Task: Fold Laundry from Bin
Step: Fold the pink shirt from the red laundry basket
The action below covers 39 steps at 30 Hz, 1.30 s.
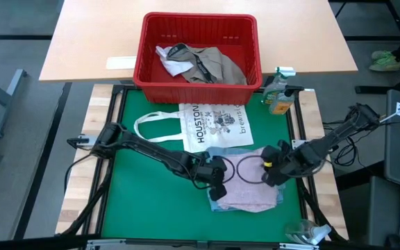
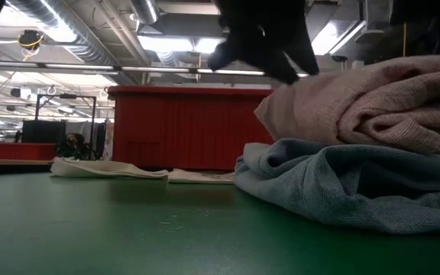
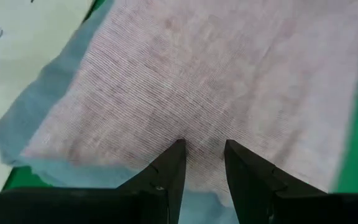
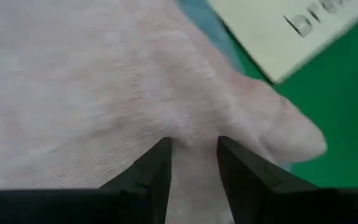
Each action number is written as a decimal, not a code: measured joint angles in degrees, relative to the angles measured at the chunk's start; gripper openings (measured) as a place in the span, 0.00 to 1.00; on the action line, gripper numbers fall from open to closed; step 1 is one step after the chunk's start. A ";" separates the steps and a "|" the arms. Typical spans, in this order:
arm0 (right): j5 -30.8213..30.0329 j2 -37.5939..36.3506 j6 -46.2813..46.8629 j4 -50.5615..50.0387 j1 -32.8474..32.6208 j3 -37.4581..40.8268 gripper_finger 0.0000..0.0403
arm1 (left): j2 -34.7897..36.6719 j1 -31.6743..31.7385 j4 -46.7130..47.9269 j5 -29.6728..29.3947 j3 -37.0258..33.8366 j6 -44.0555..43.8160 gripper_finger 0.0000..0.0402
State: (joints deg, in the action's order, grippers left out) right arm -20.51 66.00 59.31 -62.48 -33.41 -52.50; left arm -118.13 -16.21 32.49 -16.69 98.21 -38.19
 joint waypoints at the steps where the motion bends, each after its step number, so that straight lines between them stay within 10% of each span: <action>1: -0.01 0.00 0.67 -0.02 0.93 1.24 0.33 | -0.84 0.12 -0.14 -0.88 0.00 0.70 0.26; 18: -2.58 -0.15 -3.58 5.82 14.06 15.73 0.33 | -5.06 2.71 -0.20 -6.82 0.09 2.88 0.26; 39: 4.06 -6.08 -7.35 -6.23 13.25 1.29 0.33 | 1.02 1.03 0.14 -5.55 -0.02 2.32 0.26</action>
State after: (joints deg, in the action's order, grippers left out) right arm -16.46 59.91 51.96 -68.72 -20.16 -51.22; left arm -117.11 -15.18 32.62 -22.24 98.19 -35.88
